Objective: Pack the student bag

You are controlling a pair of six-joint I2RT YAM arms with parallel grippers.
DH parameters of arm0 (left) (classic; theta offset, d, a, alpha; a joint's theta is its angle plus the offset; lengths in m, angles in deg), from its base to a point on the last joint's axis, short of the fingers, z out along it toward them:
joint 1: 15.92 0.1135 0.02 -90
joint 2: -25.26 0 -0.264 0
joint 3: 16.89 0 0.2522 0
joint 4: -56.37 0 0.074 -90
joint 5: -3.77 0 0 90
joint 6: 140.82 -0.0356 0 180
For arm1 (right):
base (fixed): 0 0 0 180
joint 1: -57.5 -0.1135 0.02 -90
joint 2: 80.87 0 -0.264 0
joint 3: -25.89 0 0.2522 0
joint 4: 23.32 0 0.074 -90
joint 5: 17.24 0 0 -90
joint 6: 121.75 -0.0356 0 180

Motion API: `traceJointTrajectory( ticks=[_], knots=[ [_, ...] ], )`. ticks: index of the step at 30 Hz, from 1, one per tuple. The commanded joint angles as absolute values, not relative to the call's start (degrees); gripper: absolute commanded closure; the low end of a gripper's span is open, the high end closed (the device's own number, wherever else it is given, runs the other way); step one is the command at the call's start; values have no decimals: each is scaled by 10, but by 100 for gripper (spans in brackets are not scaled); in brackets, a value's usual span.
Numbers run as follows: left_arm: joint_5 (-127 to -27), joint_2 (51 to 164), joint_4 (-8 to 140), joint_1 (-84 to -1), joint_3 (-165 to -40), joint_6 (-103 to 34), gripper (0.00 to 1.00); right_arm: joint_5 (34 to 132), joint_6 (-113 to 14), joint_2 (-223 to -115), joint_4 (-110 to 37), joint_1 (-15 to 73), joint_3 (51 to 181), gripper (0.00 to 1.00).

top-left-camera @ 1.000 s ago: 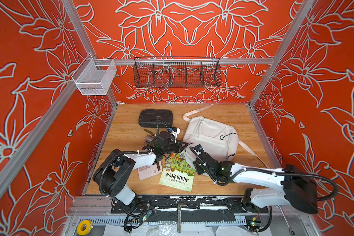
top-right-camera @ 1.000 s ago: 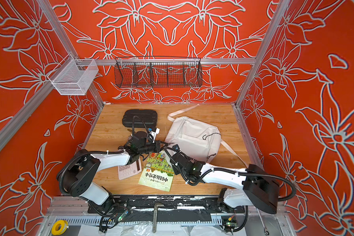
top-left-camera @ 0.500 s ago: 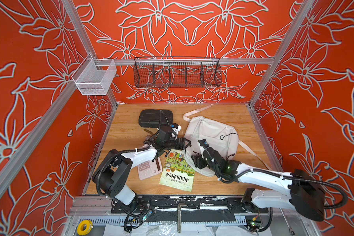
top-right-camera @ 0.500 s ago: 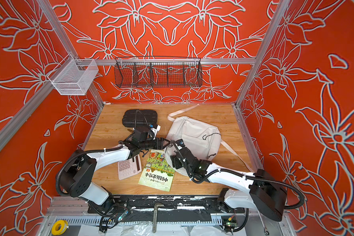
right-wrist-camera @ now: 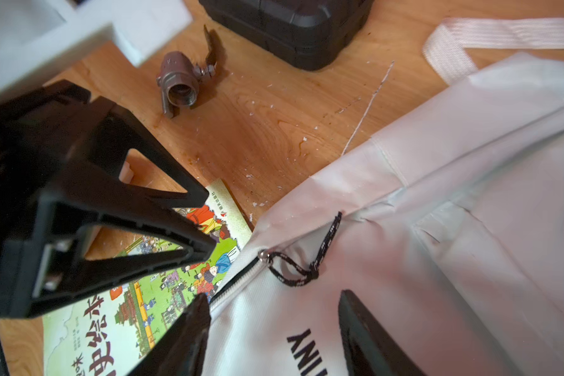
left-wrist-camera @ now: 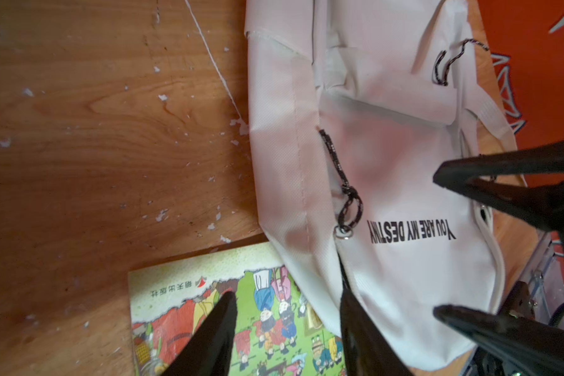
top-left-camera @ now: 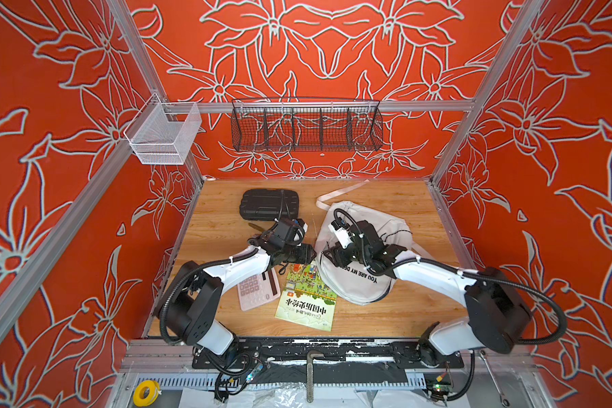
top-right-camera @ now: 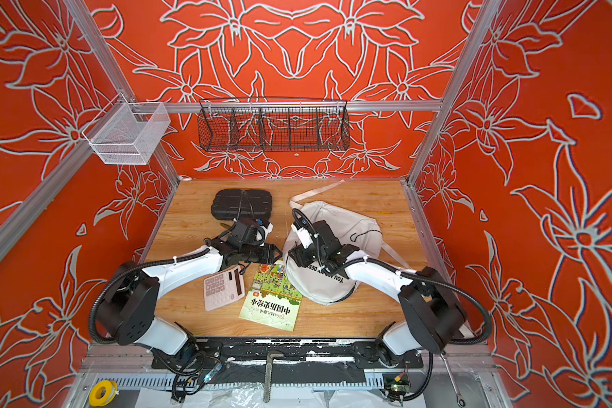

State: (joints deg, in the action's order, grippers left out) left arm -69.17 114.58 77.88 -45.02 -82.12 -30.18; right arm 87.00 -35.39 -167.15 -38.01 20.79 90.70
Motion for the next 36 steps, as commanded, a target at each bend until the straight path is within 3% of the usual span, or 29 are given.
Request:
traceJointTrajectory(
  ticks=[1, 11, 14, 20, 26, 31, 36],
  knots=[
    [-661, 1169, 789, -451, -843, -323, 47, 954, -211, -1707, -451, 222, 958, 41],
    [-651, 1238, 848, -451, -901, -368, 47, 1003, -88, -1786, -472, 222, 1003, 52],
    [-659, 1256, 871, -451, -916, -379, 54, 1023, -75, -1806, -477, 221, 1007, 57],
    [-648, 1283, 878, -451, -928, -385, 63, 967, -85, -1814, -482, 221, 992, 65],
    [-648, 1307, 897, -451, -945, -394, 85, 909, -94, -1823, -446, 221, 982, 79],
    [-645, 1302, 892, -451, -948, -391, 98, 914, -100, -1834, -455, 221, 989, 79],
    [-624, 1289, 882, -450, -951, -386, 100, 934, -102, -1804, -368, 214, 939, 67]
  ],
)
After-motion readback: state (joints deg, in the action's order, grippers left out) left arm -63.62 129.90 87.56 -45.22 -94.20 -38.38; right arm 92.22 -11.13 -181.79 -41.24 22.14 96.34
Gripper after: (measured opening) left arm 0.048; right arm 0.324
